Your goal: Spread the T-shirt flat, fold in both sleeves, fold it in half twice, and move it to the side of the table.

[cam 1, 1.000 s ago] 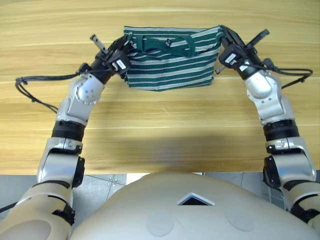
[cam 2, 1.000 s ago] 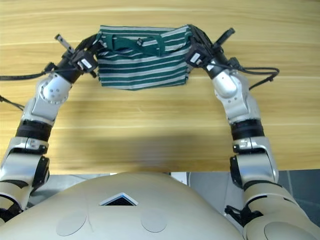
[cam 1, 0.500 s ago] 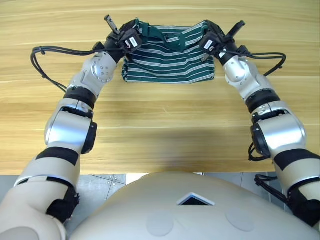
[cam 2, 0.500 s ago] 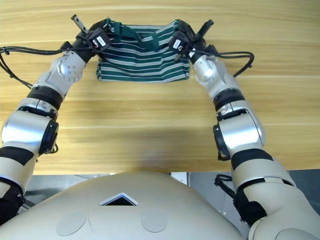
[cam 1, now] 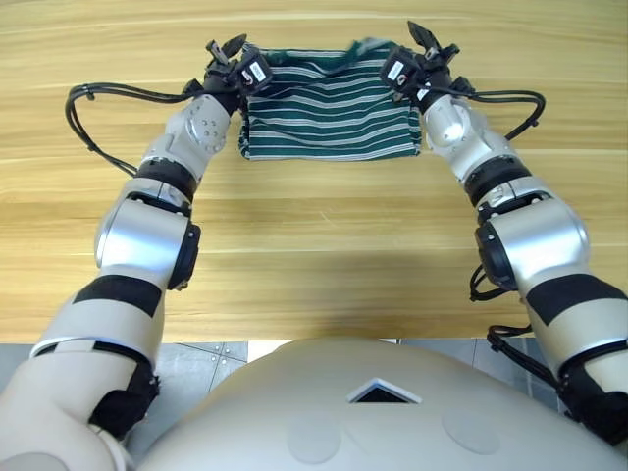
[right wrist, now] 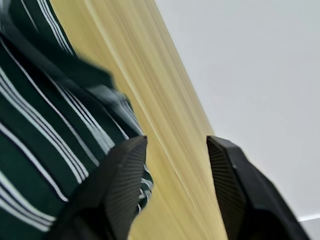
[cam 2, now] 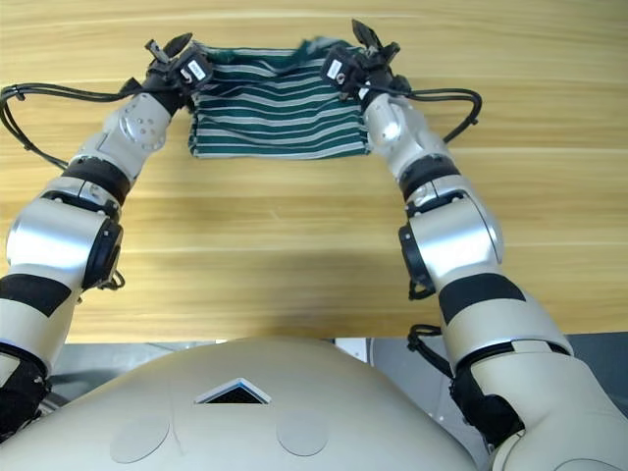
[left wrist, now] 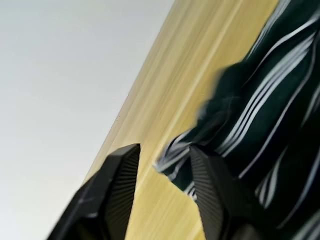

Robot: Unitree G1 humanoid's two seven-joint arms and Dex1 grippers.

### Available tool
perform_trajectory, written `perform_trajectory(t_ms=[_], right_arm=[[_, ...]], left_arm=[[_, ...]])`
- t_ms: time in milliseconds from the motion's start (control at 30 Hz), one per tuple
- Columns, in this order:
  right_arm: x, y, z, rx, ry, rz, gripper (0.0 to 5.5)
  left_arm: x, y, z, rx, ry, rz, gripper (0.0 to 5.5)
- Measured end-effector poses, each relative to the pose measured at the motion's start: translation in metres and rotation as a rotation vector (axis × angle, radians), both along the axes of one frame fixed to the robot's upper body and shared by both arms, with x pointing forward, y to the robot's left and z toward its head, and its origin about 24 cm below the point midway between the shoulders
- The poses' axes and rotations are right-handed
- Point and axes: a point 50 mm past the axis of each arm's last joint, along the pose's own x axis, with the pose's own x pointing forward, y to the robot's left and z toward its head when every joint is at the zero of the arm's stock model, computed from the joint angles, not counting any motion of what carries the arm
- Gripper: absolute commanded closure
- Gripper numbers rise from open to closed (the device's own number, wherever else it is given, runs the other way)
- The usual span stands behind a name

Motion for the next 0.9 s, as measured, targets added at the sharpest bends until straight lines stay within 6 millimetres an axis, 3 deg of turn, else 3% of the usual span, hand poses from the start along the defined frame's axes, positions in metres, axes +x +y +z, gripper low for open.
perform_trajectory(t_ms=[200,333,433,500,633,900], right_arm=[[0.002,0.023,0.007,0.026,-0.046,0.042,1.87],[-0.016,0.082,0.004,-0.047,-0.102,0.287,1.87],[-0.041,0.127,-0.012,-0.185,-0.100,0.498,1.87],[-0.052,0.139,-0.022,-0.282,-0.094,0.581,1.87],[-0.056,0.141,-0.029,-0.422,-0.064,0.666,1.87],[-0.050,0.118,-0.019,-0.577,-0.101,0.842,1.87]], left_arm=[[0.008,0.004,0.010,-0.010,-0.019,0.064,2.34],[0.015,0.011,0.024,-0.053,-0.112,0.182,2.14],[0.017,0.031,0.037,-0.232,-0.201,0.326,2.14],[0.015,0.049,0.044,-0.332,-0.264,0.407,2.14],[-0.002,0.081,0.034,-0.410,-0.316,0.511,2.14],[-0.011,0.083,0.026,-0.431,-0.341,0.487,2.14]])
